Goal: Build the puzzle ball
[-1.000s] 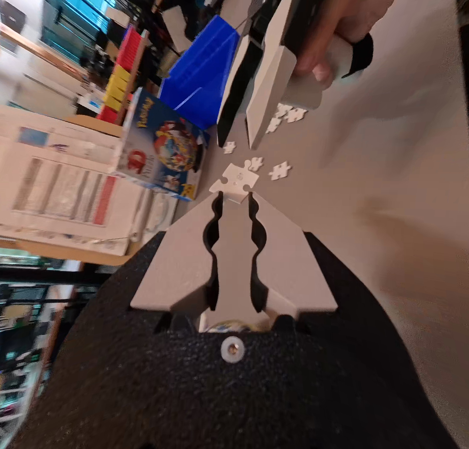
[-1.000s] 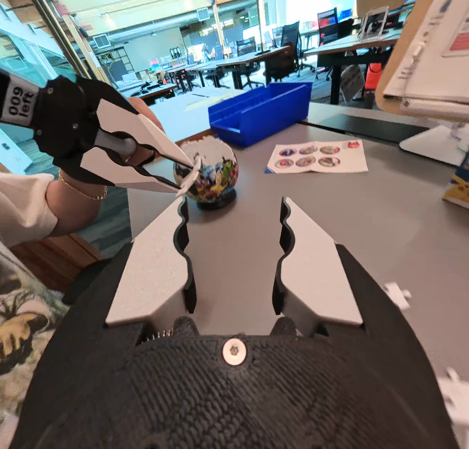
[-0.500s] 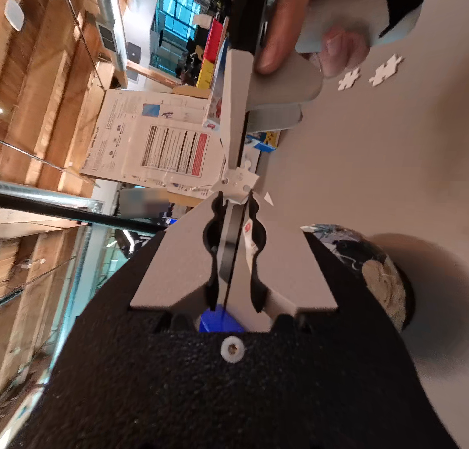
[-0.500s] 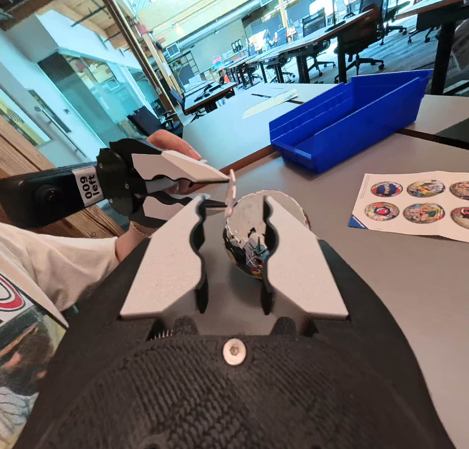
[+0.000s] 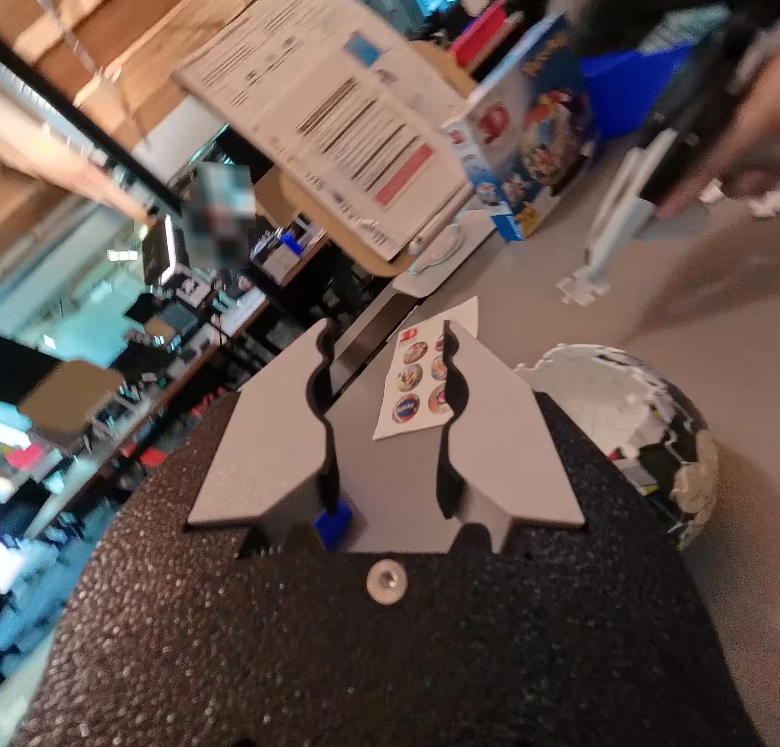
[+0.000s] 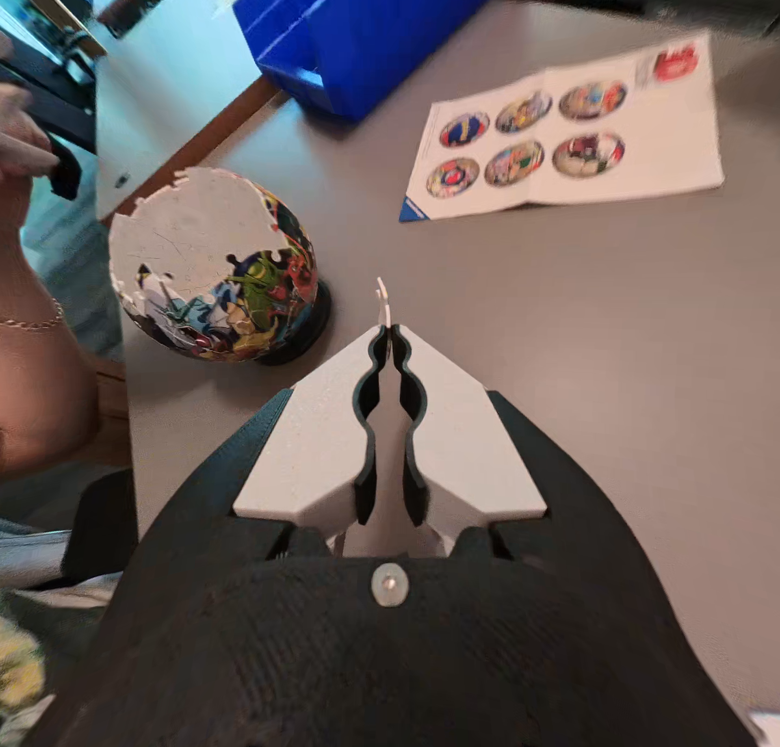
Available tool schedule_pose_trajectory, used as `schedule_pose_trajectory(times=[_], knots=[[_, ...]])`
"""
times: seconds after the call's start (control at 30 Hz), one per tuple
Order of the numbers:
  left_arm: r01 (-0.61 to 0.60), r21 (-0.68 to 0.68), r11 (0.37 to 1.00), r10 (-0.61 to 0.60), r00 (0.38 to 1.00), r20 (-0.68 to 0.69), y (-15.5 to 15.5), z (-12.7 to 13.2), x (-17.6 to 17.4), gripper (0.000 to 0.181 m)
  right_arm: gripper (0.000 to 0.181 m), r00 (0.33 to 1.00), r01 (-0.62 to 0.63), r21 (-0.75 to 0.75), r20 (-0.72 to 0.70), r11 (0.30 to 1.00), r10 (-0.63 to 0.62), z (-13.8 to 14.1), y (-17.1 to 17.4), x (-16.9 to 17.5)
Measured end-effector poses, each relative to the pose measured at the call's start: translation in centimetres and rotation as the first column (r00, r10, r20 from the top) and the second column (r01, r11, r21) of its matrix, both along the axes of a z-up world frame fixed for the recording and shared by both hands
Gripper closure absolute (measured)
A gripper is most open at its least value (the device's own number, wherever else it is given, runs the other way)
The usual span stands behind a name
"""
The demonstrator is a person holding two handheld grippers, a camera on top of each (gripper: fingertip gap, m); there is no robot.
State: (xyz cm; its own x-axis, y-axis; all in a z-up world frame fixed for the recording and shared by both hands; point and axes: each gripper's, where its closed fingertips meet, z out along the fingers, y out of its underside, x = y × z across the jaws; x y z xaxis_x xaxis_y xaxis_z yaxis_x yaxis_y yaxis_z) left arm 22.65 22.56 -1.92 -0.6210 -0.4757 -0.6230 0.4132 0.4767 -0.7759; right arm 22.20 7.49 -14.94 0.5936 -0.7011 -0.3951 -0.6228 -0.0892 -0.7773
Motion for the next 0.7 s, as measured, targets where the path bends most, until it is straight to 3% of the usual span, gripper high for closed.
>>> schedule_pose_trajectory(times=[0.13,0.23,0.3,0.43,0.6,0.7], knots=[[-0.256,-0.172,0.951,0.224,0.956,-0.189,6.5,0.1,3.6,0.091,0.18,0.988,-0.032,0.062,-0.147,0.998,0.041,-3.0,0.0,0.5],[-0.359,-0.311,0.88,0.265,0.914,-0.305,8.9,-0.8,4.4,0.081,0.18,0.979,-0.022,0.088,-0.2,0.996,0.039,-4.5,0.0,1.3],[-0.358,-0.384,0.851,0.241,0.916,-0.32,9.0,-1.3,4.4,0.082,0.181,0.977,-0.016,0.107,-0.211,0.994,0.039,-5.0,0.1,1.6],[-0.311,-0.389,0.867,0.174,0.921,-0.349,7.3,-2.5,3.5,0.078,0.18,0.971,-0.027,0.125,-0.234,0.992,0.056,-6.1,0.0,1.9],[-0.295,-0.351,0.889,0.2,0.938,-0.282,6.2,-2.4,2.2,0.072,0.18,0.972,-0.01,0.286,-0.221,0.958,0.076,-5.0,0.0,2.4],[-0.289,-0.405,0.867,0.176,0.939,-0.295,6.6,-2.3,0.9,0.072,0.179,0.972,-0.002,0.348,-0.22,0.938,0.084,-4.4,-0.1,2.4]])
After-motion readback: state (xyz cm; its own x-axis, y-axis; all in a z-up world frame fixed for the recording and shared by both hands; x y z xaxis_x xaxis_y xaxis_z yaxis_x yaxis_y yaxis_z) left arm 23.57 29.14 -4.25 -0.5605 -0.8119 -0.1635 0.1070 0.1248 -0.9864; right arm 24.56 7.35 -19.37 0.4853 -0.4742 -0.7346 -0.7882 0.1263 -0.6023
